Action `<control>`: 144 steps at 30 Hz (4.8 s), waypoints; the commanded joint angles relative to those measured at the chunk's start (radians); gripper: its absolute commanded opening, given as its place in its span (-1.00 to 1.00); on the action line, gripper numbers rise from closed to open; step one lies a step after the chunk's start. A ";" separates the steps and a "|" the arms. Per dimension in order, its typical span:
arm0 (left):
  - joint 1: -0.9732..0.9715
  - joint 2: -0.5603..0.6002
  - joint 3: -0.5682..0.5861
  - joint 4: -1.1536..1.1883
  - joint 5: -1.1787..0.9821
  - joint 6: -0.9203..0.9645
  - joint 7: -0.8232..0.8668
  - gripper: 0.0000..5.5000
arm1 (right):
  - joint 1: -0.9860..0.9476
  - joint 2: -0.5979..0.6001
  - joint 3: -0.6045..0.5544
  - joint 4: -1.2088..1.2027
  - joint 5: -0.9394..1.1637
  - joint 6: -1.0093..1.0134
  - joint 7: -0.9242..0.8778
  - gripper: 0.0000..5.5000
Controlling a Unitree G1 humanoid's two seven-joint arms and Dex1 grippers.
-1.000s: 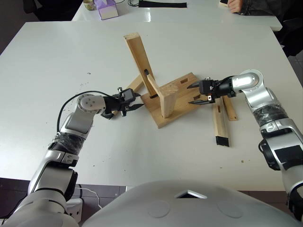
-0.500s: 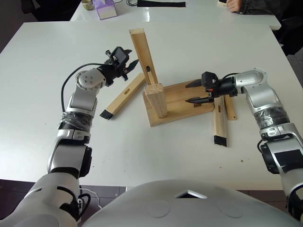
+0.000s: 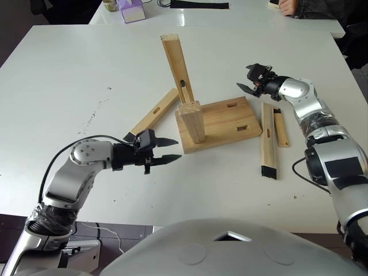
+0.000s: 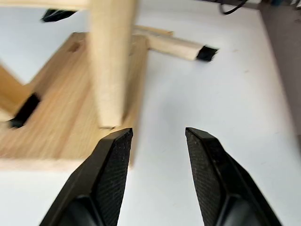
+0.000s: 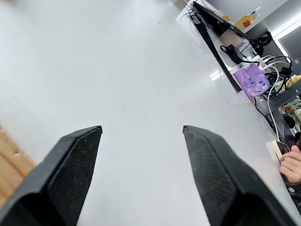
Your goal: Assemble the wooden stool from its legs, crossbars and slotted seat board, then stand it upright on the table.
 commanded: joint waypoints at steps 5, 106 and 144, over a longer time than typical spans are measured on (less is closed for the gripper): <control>-0.106 -0.082 -0.164 0.150 0.170 0.037 0.095 -0.23 | 0.014 -0.016 0.083 0.066 -0.091 -0.015 0.128 0.15; 0.291 0.132 0.185 0.177 0.336 -0.482 0.206 -0.23 | 1.184 0.091 -0.482 -1.513 0.508 0.998 -0.299 0.15; -0.273 -0.093 0.359 -0.107 -0.740 0.233 0.402 0.09 | 0.679 -0.271 -0.614 -1.757 1.355 1.257 0.224 -0.53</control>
